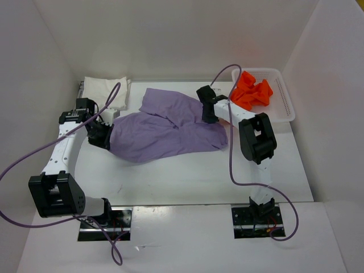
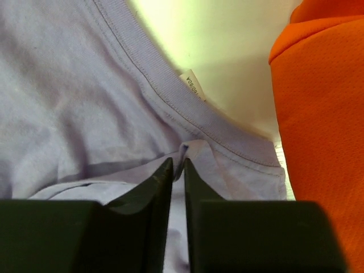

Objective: Fold and stack the t-shirts
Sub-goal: Flatten out the tshirt

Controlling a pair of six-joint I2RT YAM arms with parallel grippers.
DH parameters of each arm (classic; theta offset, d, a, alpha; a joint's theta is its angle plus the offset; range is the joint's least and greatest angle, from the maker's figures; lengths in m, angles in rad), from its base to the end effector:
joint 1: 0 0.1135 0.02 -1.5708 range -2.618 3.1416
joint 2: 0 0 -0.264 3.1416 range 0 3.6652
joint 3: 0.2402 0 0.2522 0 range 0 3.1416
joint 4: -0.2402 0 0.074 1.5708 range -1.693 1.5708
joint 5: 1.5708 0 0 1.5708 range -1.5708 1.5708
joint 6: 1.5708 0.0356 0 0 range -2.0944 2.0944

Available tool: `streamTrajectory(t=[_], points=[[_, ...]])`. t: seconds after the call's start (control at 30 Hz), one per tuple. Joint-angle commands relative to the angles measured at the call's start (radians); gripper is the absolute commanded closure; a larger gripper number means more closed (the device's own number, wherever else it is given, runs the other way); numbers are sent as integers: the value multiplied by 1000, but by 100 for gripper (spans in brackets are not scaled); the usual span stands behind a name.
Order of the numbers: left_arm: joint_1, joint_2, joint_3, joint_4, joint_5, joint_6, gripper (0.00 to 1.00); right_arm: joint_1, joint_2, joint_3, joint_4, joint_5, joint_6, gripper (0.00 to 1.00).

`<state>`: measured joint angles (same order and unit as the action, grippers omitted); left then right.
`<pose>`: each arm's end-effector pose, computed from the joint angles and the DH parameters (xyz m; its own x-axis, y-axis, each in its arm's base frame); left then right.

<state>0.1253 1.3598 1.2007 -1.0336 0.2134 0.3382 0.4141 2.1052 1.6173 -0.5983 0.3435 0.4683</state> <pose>0.2552 0.0245 0.2910 -0.8846 0.2154 -0.4136 0.2639 0.9625 -0.0632 0.4159 0.1697 0.1837 -0.8290 0.0999 -0.5502 0.1558 0.9862 -0.0557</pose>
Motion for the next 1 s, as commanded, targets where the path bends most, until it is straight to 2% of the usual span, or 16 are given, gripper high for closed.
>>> streamTrajectory(t=[0.0, 0.03, 0.07, 0.17, 0.23, 0.37, 0.4, 0.47, 0.5, 0.6, 0.73, 0.83, 0.87, 0.9, 0.97], points=[[-4, 2, 0, -11, 6, 10, 100, -8, 15, 39, 23, 11, 1, 80], [-4, 2, 0, -11, 6, 10, 100, -8, 28, 52, 12, 11, 1, 78], [-4, 2, 0, -11, 6, 10, 100, -8, 41, 52, -1, 11, 1, 70], [-4, -7, 0, -11, 6, 19, 100, -17, 71, 61, -12, 11, 1, 56], [-4, -7, 0, -11, 6, 19, 100, -17, 72, 37, 0, 11, 1, 56], [-4, -7, 0, -11, 6, 19, 100, -28, 81, 36, 0, 11, 1, 66], [-4, -7, 0, -11, 6, 19, 100, -28, 81, 36, 0, 11, 1, 80], [-4, -16, 0, -11, 6, 19, 100, -28, 70, 36, 0, 11, 1, 96], [-4, -16, 0, -11, 6, 19, 100, -28, 61, 27, 0, 20, 1, 100], [-4, -16, 0, -2, -8, 19, 100, -28, 7, 27, -15, 57, 1, 100], [-4, -25, 86, 55, -17, -13, 100, -28, -123, 79, -57, 94, -17, 100], [-4, 19, 242, 130, -28, -34, 100, -28, -230, 192, -92, 147, -48, 100], [-4, 39, 300, 148, -28, -45, 100, -28, -249, 285, -104, 170, -48, 100], [-4, 86, 442, 177, -28, -73, 100, -28, -276, 340, -130, 196, -63, 100], [-4, 154, 616, 202, -48, -111, 100, -28, -300, 510, -159, 276, -88, 100]])
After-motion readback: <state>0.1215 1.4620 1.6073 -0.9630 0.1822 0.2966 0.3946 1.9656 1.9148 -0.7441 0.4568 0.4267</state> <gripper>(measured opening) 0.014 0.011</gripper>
